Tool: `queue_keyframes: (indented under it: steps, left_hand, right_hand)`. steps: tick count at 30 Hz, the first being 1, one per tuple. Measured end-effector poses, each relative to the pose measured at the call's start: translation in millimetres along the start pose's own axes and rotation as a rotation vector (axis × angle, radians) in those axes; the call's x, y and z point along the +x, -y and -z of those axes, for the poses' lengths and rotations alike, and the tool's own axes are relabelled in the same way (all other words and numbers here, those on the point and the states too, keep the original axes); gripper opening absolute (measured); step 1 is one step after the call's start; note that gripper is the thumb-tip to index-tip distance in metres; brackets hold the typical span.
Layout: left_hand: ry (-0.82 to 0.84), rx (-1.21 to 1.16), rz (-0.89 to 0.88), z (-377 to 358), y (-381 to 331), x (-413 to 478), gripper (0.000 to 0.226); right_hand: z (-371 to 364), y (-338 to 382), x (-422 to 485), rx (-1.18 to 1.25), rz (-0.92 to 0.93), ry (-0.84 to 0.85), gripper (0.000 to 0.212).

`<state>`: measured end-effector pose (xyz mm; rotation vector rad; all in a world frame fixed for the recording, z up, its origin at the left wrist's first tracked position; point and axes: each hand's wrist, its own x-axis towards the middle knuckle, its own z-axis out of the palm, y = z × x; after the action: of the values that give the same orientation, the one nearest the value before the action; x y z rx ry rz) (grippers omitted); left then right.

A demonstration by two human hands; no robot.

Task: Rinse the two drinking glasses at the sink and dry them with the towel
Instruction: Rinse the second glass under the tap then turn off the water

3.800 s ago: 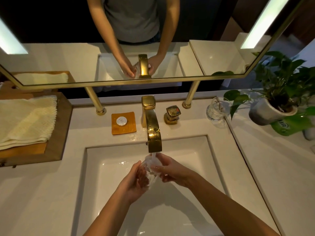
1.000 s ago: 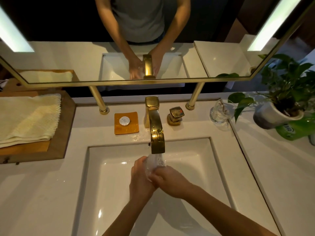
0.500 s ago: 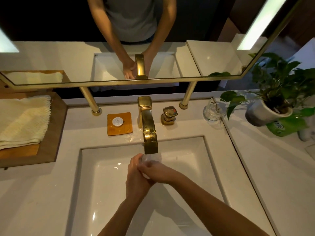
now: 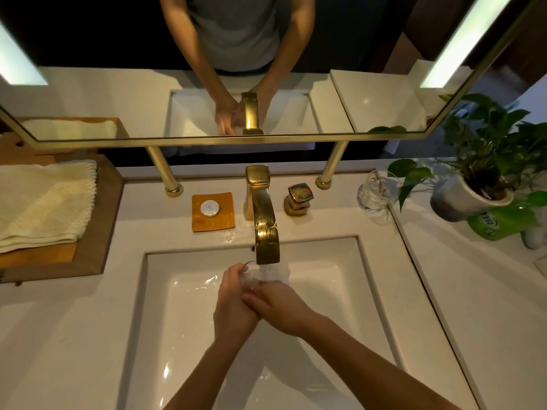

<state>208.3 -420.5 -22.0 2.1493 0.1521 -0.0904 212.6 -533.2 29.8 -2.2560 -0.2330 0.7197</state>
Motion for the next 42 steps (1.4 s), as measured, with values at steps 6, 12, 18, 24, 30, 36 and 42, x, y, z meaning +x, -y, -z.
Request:
queue_keyframes:
  steps: [6,12,18,24,30,36,42]
  left_hand:
    - [0.266,-0.042,0.185,12.5,-6.1,10.2,0.075]
    - [0.339,0.115,0.099,12.8,-16.8,6.2,0.069]
    - [0.672,-0.135,0.248,36.4,-30.1,4.2,0.036]
    - [0.734,-0.578,0.427,43.5,-22.2,7.7,0.059]
    - [0.561,-0.795,0.380,33.1,-25.0,10.0,0.044]
    - [0.225,-0.559,0.523,30.5,-20.2,16.9,0.032]
    - [0.229,-0.538,0.584,29.9,-27.9,14.5,0.038]
  right_hand:
    - [38.5,-18.7,-2.1,-0.100,-0.002,0.072,0.033]
    - [27.8,-18.4,4.2,0.045,0.004,0.234,0.024]
    - [24.3,-27.9,3.0,0.230,0.030,0.043,0.022]
    - [23.0,-28.9,12.2,0.879,-0.363,-0.123,0.030]
    - [11.4,-22.5,20.5,1.331,-0.589,-0.029,0.032]
    - [14.2,-27.9,1.5,1.085,-0.296,0.107,0.046]
    - [-9.0,-12.2,4.8,0.453,0.009,-0.291,0.034]
